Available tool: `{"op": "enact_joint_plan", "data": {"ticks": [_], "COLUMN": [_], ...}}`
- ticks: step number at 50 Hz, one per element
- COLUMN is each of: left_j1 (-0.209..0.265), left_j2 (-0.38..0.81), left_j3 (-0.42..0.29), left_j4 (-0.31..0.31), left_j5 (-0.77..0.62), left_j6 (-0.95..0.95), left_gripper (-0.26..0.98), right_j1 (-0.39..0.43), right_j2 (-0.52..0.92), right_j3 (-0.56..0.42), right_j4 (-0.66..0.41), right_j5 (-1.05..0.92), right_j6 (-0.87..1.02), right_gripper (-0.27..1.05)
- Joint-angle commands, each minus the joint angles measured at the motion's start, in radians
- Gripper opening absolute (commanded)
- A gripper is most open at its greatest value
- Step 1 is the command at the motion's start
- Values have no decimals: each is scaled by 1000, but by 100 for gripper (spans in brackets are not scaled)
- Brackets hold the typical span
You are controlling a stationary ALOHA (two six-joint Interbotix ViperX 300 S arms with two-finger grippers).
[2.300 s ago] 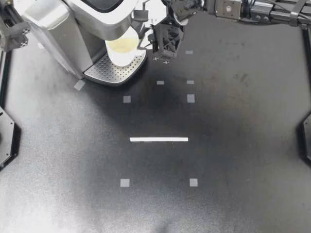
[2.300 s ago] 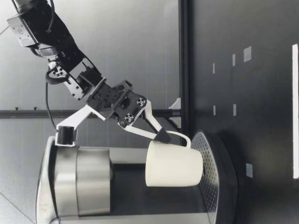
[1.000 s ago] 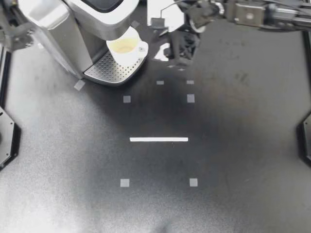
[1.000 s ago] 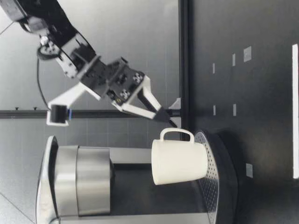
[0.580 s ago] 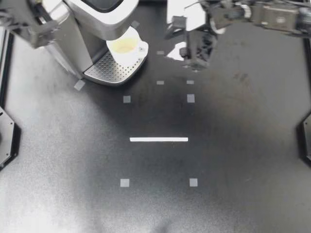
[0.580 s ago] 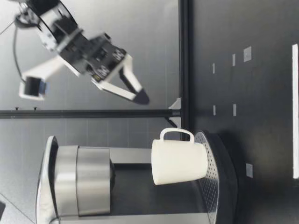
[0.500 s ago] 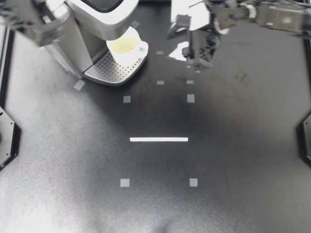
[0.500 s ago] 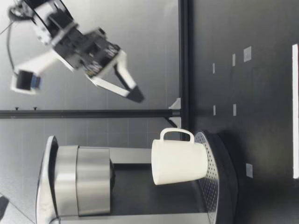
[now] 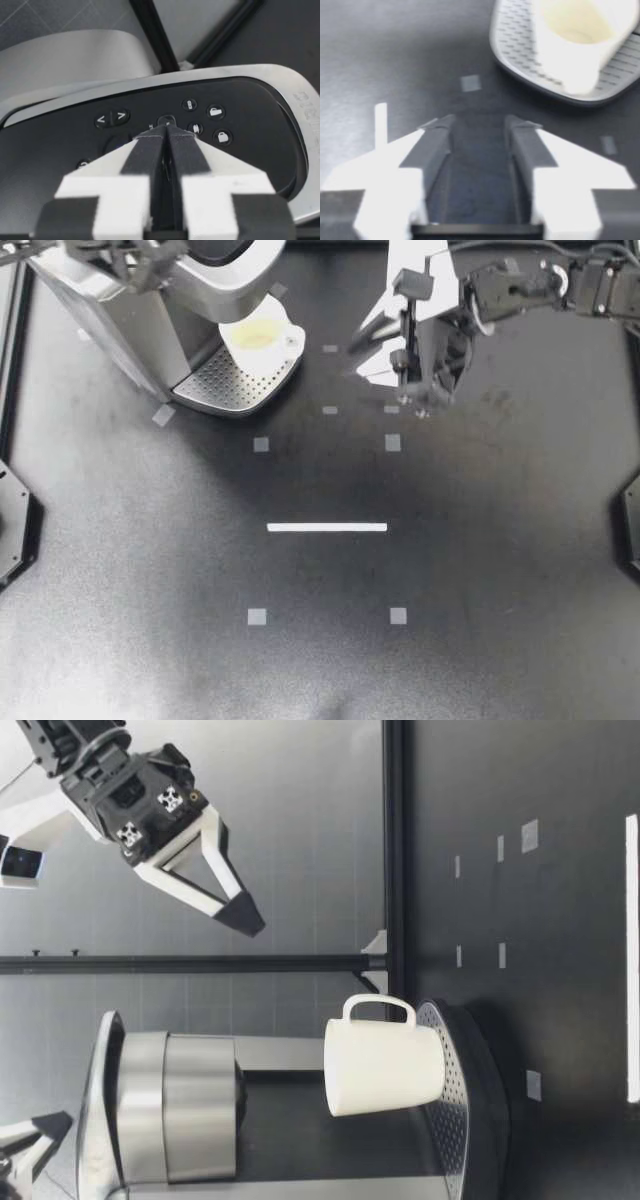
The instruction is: Place the coffee capsule inside the capsule container, then place the cup onto the center of the cup tray.
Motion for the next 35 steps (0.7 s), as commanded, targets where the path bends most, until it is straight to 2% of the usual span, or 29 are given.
{"op": "enact_joint_plan", "data": {"ticks": [1, 35], "left_j1": [5, 15], "left_j2": [-5, 41], "left_j3": [-34, -43], "left_j4": [3, -5], "left_j5": [2, 26], "left_j6": [2, 5], "left_gripper": [9, 9], "right_j1": [5, 5], "right_j2": [-40, -60], "right_j3": [-3, 17], "right_j4": [3, -3], "right_j5": [-9, -26], "right_j6": [-3, -11], "right_gripper": [41, 41]}}
